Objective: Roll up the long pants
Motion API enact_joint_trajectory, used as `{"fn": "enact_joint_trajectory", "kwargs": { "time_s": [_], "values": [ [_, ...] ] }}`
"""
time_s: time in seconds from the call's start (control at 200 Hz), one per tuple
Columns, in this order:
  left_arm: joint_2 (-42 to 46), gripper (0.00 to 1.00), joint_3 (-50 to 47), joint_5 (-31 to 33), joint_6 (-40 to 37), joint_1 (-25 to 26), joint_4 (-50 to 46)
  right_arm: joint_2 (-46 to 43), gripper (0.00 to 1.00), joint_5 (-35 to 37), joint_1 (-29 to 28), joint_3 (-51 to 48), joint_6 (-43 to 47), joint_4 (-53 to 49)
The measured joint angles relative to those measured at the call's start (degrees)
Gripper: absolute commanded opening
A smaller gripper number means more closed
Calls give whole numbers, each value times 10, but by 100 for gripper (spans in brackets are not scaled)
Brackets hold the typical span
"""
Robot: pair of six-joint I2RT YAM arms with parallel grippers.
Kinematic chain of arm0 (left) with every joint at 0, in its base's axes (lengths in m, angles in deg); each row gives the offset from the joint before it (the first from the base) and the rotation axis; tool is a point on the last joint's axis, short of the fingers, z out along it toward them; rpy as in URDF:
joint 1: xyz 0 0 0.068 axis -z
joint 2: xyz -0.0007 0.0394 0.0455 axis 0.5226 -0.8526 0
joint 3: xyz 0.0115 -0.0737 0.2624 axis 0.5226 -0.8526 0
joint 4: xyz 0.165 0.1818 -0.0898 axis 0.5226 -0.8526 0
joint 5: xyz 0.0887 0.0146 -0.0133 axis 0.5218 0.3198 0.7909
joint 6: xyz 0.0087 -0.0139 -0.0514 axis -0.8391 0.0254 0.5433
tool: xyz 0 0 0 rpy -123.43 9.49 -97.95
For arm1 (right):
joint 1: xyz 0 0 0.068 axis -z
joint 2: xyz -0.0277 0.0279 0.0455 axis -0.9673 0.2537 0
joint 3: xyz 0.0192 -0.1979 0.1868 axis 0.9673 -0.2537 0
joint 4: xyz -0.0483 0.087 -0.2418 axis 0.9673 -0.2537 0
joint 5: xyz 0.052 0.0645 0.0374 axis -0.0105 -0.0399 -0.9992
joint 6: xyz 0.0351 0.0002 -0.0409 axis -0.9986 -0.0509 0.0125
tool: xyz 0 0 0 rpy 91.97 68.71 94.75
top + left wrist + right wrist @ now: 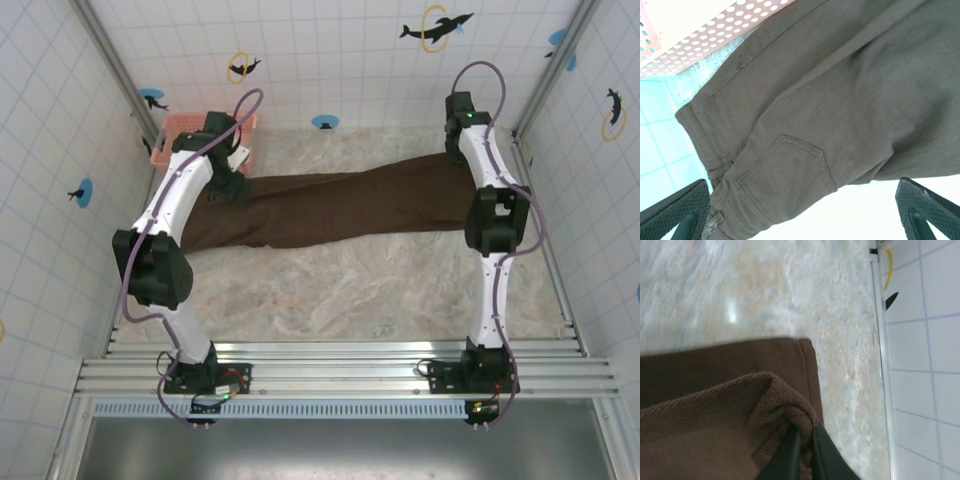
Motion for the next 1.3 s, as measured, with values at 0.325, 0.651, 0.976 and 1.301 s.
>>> {"fn": "enact_joint_trajectory", "kwargs": {
  "time_s": [0.325, 0.651, 0.976, 1.301],
  "values": [
    [3, 97, -16, 82, 2, -12, -29, 74, 57, 20, 12, 93, -16, -29],
    [34, 97, -101, 134, 34, -102, -56, 58, 53, -63, 7, 27, -14, -30],
    [22, 97, -141, 140, 35, -158, -54, 40, 50, -149, -1, 15, -14, -27],
    [-87, 73, -120, 118, 37, -205, -24, 26, 50, -178, -6, 3, -14, -19]
  ]
}}
